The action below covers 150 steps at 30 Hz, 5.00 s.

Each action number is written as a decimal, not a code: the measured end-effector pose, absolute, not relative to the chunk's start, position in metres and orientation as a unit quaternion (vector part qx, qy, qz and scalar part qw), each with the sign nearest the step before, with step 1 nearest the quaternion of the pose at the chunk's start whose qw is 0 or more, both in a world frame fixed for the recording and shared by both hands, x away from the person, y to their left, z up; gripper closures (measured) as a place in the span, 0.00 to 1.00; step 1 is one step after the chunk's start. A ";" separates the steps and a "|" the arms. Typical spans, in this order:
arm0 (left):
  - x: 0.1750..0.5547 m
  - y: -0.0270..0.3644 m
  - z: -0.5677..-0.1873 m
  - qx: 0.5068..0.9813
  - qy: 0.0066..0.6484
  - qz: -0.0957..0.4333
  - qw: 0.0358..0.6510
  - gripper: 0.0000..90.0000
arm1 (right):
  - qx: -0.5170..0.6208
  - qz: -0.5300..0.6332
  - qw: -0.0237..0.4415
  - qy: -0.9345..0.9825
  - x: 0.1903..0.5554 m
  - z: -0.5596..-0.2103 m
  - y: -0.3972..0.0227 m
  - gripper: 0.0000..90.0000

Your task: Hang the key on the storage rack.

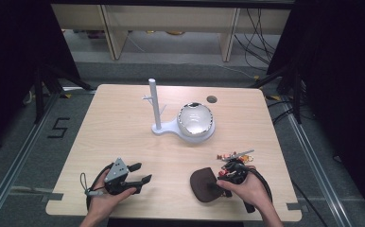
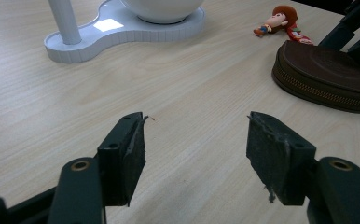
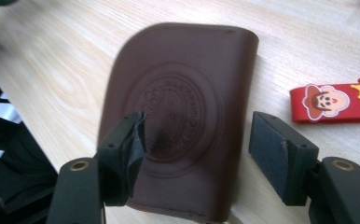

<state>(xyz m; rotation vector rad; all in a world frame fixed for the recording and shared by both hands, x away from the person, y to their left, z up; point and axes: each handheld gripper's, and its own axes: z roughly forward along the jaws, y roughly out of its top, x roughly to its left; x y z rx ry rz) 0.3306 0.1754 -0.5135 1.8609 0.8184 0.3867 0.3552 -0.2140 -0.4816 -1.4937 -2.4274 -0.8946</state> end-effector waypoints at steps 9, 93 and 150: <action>0.331 0.176 -0.514 0.773 0.340 0.159 0.511 0.41 | -0.480 -0.292 0.071 -0.824 0.357 -0.487 -0.211 0.37; 0.330 0.185 -0.519 0.753 0.354 0.184 0.523 0.41 | -0.393 -0.316 -0.141 -0.852 0.353 -0.407 -0.193 0.75; 0.330 0.186 -0.522 0.750 0.358 0.200 0.519 0.41 | -0.384 -0.334 -0.225 -0.831 0.391 -0.357 -0.197 0.75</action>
